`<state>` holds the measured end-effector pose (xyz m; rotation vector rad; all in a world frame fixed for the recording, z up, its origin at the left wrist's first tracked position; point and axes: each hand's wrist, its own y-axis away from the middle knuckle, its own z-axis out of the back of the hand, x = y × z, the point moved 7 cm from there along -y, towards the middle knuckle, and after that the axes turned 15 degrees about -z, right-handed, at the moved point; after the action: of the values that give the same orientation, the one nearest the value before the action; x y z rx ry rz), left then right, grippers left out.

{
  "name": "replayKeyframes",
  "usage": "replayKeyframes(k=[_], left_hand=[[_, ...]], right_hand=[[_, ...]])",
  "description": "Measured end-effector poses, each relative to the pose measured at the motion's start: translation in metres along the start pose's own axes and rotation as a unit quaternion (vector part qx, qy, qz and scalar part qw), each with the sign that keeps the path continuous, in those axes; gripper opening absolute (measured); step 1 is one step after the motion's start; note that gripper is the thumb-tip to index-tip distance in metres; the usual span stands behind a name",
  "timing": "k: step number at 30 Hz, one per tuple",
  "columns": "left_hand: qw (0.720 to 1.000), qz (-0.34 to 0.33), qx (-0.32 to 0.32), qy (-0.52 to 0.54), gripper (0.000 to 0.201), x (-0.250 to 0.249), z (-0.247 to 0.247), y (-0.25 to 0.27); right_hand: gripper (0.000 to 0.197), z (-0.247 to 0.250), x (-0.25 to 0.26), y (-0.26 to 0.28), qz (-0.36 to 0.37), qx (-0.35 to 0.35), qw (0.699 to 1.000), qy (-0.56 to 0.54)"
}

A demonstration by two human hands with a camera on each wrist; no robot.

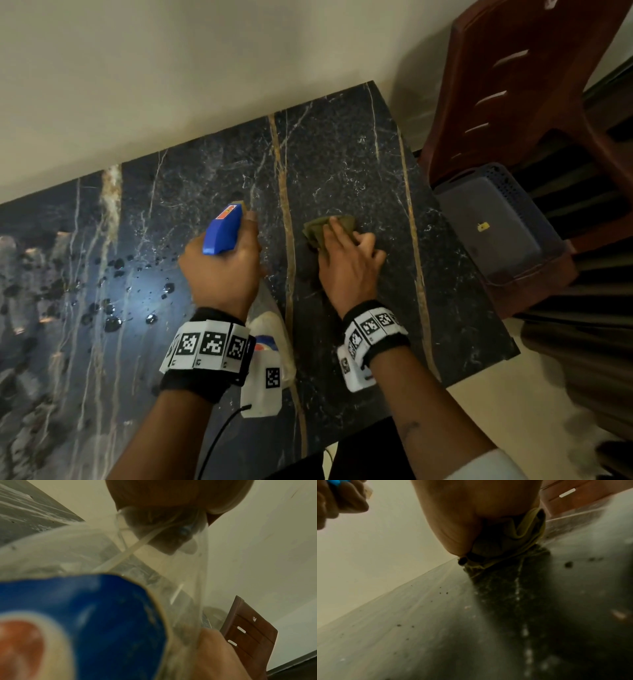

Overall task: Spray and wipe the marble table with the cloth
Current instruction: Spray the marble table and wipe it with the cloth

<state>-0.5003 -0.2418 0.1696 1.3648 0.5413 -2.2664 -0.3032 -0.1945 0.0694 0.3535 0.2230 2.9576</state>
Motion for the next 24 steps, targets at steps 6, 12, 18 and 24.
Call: replayKeyframes(k=[6,12,18,24], left_hand=[[0.999,0.033,0.025,-0.024,0.054,0.017,0.001,0.010],[0.996,0.074,0.038,-0.011,0.050,0.025,0.008,0.041],[0.995,0.086,0.048,-0.006,0.042,0.018,0.012,0.056],[0.994,0.105,0.029,0.010,0.045,0.014,0.018,0.057]], right_hand=[[0.048,-0.016,0.023,0.039,0.133,0.020,0.990,0.043],[0.047,0.002,-0.025,0.027,0.085,0.030,0.996,0.020],[0.046,-0.010,-0.005,0.081,0.128,0.062,0.990,0.011],[0.049,0.002,-0.043,0.065,0.025,0.032,0.999,0.029]])
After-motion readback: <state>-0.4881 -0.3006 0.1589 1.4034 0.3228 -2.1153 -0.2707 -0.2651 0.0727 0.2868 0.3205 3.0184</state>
